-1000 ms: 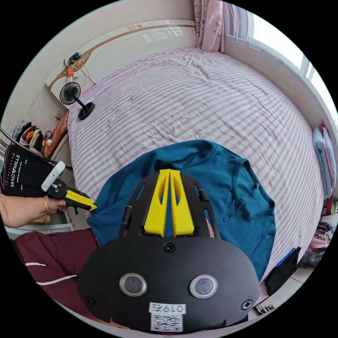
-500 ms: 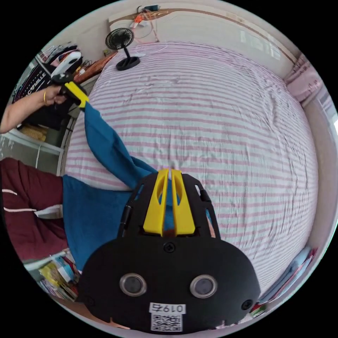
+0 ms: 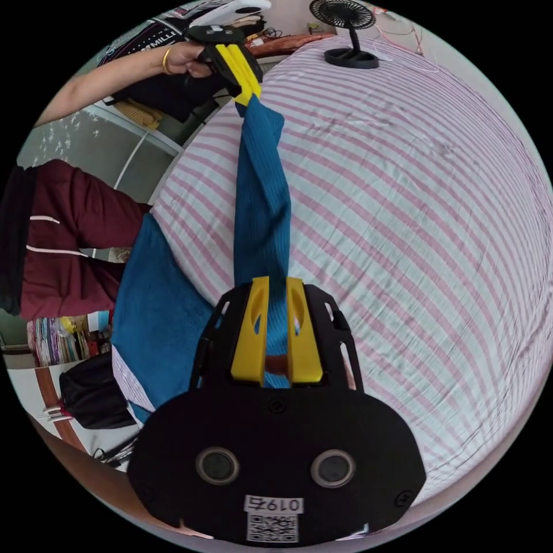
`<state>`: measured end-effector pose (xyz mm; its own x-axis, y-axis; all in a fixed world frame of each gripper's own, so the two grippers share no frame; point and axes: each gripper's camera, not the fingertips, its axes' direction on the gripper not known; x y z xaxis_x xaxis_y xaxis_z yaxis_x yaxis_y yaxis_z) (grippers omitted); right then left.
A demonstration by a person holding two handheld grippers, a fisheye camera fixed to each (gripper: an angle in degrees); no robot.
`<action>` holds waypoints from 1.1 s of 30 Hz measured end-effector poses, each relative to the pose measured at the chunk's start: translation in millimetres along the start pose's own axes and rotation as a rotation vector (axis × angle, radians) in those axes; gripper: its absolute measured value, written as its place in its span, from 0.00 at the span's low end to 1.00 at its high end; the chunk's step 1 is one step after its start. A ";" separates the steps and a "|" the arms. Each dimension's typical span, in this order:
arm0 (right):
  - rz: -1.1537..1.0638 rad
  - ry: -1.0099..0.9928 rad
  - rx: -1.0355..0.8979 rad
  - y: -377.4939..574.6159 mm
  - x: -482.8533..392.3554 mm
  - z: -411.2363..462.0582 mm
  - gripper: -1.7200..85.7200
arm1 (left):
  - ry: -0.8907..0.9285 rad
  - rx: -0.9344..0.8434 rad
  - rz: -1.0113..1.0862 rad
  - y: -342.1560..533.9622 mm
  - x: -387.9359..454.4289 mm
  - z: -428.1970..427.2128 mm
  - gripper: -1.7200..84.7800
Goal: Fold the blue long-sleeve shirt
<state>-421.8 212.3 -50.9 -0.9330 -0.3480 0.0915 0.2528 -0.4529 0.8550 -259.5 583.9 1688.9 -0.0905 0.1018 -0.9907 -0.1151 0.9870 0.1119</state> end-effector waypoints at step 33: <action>0.525 -0.056 0.302 81.9 155.8 -41.5 0.01 | -0.647 0.009 0.310 -77.1 118.9 -15.3 0.08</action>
<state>-535.8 86.9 12.2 -0.7174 -0.4142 0.5602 0.6070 0.0230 0.7944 -276.5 517.9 1563.7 0.4869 0.4279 -0.7615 -0.1708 0.9016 0.3974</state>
